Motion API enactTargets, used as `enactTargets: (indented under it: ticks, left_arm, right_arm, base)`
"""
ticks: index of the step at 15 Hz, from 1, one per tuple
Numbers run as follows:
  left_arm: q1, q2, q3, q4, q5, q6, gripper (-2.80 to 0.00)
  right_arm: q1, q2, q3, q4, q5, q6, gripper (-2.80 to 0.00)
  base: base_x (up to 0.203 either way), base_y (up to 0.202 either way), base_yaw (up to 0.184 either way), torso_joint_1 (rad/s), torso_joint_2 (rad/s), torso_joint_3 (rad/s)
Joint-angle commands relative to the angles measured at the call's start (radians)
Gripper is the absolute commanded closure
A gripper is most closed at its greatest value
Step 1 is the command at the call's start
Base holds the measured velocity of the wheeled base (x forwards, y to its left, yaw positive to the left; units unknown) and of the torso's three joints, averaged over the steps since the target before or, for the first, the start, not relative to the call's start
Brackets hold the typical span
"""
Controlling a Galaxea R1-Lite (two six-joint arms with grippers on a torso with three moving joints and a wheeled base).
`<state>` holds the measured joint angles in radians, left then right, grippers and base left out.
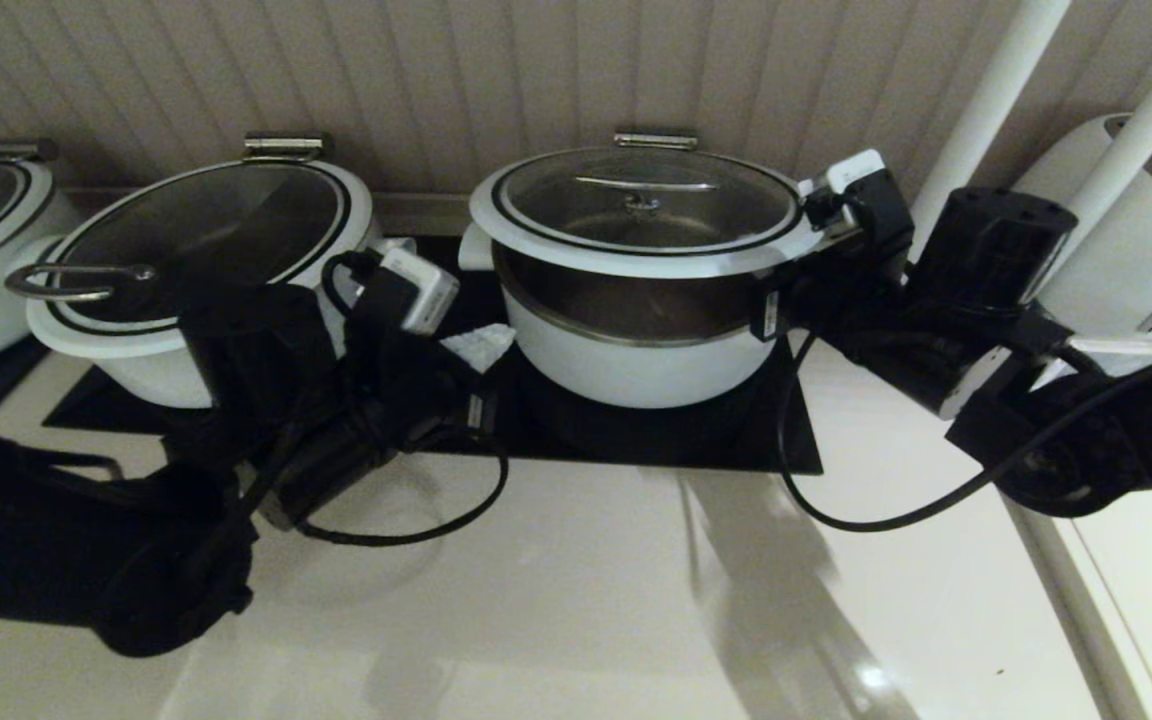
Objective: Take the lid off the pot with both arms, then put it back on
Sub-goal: Open the pot lid completely
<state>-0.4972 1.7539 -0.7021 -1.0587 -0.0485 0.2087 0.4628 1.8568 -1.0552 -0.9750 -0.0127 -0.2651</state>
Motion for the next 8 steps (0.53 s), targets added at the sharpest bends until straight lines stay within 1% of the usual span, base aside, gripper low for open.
enactTargets:
  ticks: [1, 5, 6, 8]
  left_arm:
    - [0.001, -0.101, 0.101, -0.005, -0.001, 0.003, 0.0]
    - [0.018, -0.217, 0.28, -0.002, 0.001, 0.001, 0.0]
    - [0.035, -0.251, 0.326, -0.001, 0.001, 0.001, 0.0]
    - [0.096, -0.315, 0.394, 0.001, 0.001, -0.004, 0.0]
  right_arm:
    - [0.0, -0.004, -0.002, -0.007, 0.0, -0.002, 0.0]
    - [0.0, -0.004, -0.003, -0.007, 0.0, -0.002, 0.0]
    - [0.0, -0.004, -0.005, -0.007, 0.0, -0.002, 0.0]
    - [0.0, -0.002, -0.012, -0.007, 0.0, -0.002, 0.0]
  base:
    - [0.0, 0.0, 0.0, 0.0, 0.0, 0.0]
    - [0.0, 0.0, 0.0, 0.0, 0.0, 0.0]
    - [0.0, 0.0, 0.0, 0.0, 0.0, 0.0]
    - [0.0, 0.0, 0.0, 0.0, 0.0, 0.0]
